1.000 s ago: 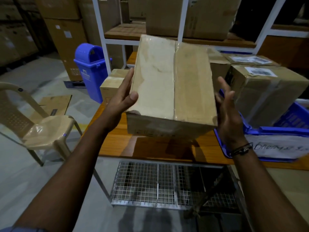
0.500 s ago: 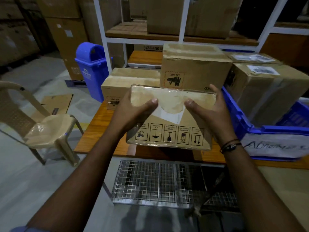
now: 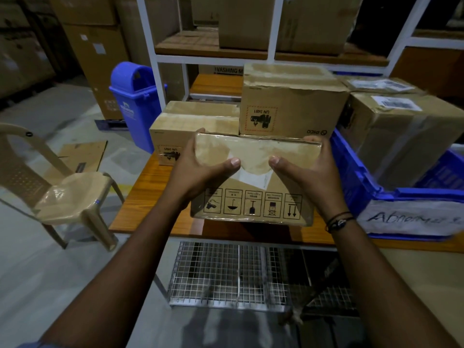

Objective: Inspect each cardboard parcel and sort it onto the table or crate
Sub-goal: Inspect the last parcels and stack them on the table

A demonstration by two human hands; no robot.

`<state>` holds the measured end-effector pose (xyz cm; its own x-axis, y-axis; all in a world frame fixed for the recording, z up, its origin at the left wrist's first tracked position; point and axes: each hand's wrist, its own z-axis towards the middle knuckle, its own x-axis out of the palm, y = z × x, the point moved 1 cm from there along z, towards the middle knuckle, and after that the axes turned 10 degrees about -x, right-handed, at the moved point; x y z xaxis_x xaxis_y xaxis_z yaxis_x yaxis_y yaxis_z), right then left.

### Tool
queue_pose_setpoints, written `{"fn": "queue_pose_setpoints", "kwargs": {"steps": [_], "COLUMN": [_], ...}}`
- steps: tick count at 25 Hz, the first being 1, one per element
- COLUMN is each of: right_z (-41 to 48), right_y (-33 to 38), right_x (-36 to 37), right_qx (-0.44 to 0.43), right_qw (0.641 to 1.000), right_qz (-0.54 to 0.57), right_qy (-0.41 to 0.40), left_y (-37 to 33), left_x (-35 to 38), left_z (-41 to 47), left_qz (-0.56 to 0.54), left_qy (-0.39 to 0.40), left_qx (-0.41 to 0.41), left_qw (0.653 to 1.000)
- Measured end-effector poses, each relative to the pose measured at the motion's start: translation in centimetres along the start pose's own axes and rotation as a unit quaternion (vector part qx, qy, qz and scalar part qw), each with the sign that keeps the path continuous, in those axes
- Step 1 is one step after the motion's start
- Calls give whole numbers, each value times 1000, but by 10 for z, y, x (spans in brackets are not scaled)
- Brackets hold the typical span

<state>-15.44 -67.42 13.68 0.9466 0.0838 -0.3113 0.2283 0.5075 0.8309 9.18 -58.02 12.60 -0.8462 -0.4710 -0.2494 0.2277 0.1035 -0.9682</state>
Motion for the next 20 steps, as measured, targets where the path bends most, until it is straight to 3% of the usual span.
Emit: {"fn": "queue_pose_setpoints", "kwargs": {"steps": [4, 7, 11, 15, 20], "right_z": [-17, -28, -13, 8, -7], "right_y": [-4, -12, -21, -14, -17], "right_x": [-1, -13, -22, -4, 53], "right_qx": [-66, -142, -233, -211, -195], "right_qw": [996, 981, 943, 843, 812], "right_qz": [59, 120, -124, -276, -350], "right_qy": [-10, 48, 205, 410, 424], "left_y": [4, 8, 17, 23, 48], "left_x": [-10, -33, -42, -32, -17], "left_z": [0, 6, 21, 35, 57], "left_qz": [-14, -44, -9, 22, 6], "left_qy": [-26, -46, -67, -60, -48], "left_qx": [-4, -22, -9, -32, -65], "left_qw": [1000, 998, 998, 997, 997]}}
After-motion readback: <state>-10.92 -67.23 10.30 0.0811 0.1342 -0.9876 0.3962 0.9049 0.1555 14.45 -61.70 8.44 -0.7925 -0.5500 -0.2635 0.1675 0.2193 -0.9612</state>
